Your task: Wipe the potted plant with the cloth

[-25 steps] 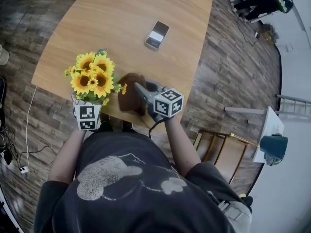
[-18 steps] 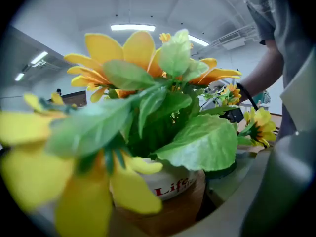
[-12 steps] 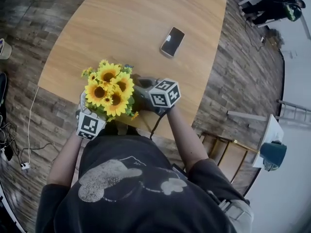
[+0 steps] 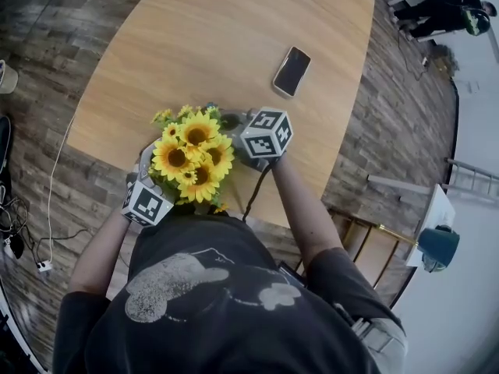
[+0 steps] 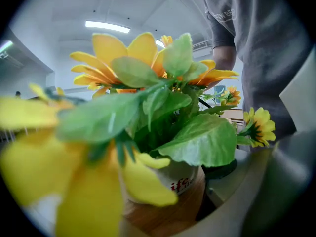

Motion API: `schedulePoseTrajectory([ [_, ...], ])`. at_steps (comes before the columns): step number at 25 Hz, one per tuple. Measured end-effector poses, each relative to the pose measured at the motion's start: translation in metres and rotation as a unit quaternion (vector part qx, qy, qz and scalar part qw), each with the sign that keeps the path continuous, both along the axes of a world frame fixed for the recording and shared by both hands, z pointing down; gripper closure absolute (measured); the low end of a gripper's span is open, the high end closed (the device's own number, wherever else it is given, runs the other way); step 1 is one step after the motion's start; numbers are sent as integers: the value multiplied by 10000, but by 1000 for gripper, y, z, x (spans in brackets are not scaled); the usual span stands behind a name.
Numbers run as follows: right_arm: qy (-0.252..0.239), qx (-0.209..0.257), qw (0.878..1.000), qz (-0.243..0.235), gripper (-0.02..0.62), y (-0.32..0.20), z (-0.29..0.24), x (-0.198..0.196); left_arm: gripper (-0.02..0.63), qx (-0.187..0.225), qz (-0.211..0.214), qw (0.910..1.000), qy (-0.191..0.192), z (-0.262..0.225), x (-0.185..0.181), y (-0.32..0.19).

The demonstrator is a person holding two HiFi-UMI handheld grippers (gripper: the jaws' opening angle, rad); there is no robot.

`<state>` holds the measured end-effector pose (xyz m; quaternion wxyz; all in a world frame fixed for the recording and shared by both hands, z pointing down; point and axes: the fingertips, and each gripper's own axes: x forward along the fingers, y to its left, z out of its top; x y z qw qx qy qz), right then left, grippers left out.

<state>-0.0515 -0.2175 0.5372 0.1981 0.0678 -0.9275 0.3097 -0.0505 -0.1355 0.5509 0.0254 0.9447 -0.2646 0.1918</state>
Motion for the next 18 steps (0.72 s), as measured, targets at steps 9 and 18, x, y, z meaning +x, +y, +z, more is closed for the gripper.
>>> schedulePoseTrajectory([
  [9, -87, -448, 9987, 206, 551, 4, 3, 7, 21, 12, 441, 9990, 75, -1, 3, -1],
  [18, -9, -694, 9935, 900, 551, 37, 10, 63, 21, -20, 1035, 9946, 0, 0, 27, 3],
])
